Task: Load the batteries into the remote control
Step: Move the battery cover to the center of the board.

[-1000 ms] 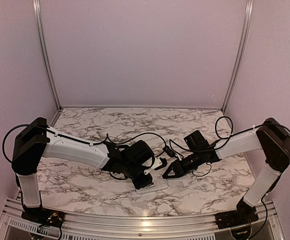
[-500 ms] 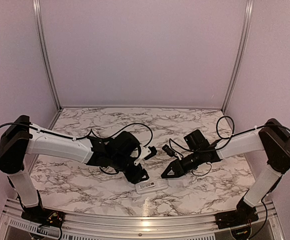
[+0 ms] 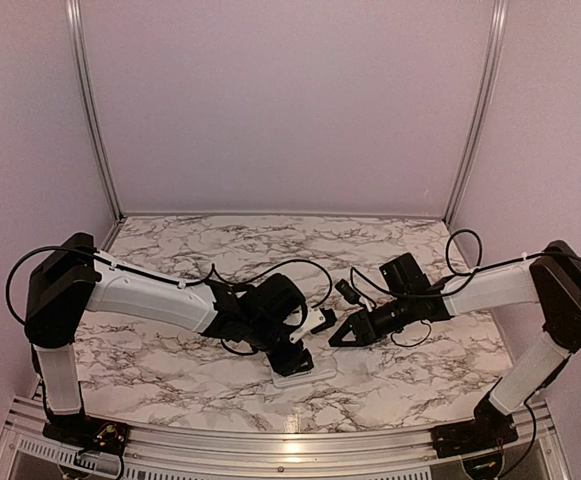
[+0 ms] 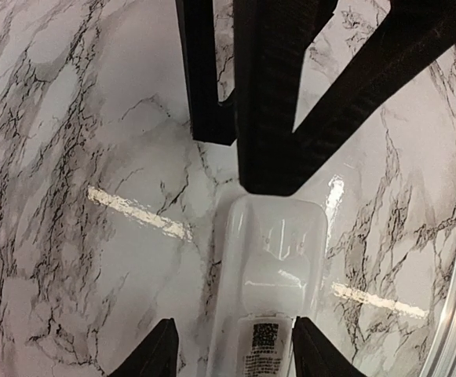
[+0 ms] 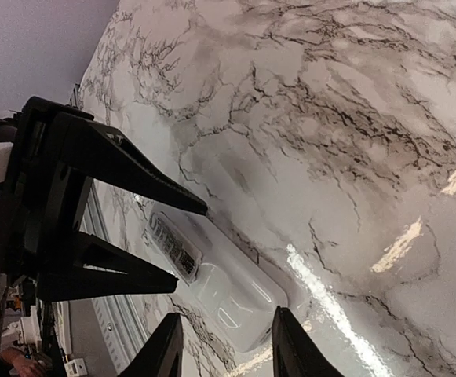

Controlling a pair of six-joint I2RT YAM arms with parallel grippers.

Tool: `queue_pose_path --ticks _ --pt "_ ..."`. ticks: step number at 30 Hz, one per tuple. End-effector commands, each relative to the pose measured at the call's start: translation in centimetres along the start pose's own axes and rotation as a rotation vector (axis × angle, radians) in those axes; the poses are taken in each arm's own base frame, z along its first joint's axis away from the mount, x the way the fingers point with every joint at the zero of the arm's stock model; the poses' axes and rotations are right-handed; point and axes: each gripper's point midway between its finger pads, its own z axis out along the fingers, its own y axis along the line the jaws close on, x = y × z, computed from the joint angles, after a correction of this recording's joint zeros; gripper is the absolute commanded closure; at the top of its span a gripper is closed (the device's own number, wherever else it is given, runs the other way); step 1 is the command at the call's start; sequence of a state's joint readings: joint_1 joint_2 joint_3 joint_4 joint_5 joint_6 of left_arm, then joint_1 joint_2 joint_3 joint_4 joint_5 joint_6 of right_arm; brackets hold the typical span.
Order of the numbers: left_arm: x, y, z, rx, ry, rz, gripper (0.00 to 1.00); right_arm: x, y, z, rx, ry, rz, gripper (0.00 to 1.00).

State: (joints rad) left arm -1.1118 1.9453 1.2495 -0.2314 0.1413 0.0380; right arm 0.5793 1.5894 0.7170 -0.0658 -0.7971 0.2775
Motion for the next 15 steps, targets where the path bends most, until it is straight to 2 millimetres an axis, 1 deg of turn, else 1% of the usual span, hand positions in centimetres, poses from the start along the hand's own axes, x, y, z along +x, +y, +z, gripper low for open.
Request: queue_pose_path --ticks 1,7,13,15 --pt "1.0 0.1 1.0 0.000 0.060 0.022 0.50 -0.4 0.2 -0.5 -0.004 -0.019 -0.001 0.63" --pt "2.4 0.4 1.1 -0.014 0.106 0.028 0.63 -0.5 0.0 -0.4 -0.001 -0.017 -0.004 0.63" --pt "2.6 0.1 0.3 0.002 0.094 0.018 0.76 -0.5 -0.1 -0.3 0.002 -0.013 -0.005 0.63" --pt "2.6 0.0 0.1 0.006 0.086 0.013 0.79 -0.5 -0.1 -0.3 0.002 -0.012 -0.005 0.64"
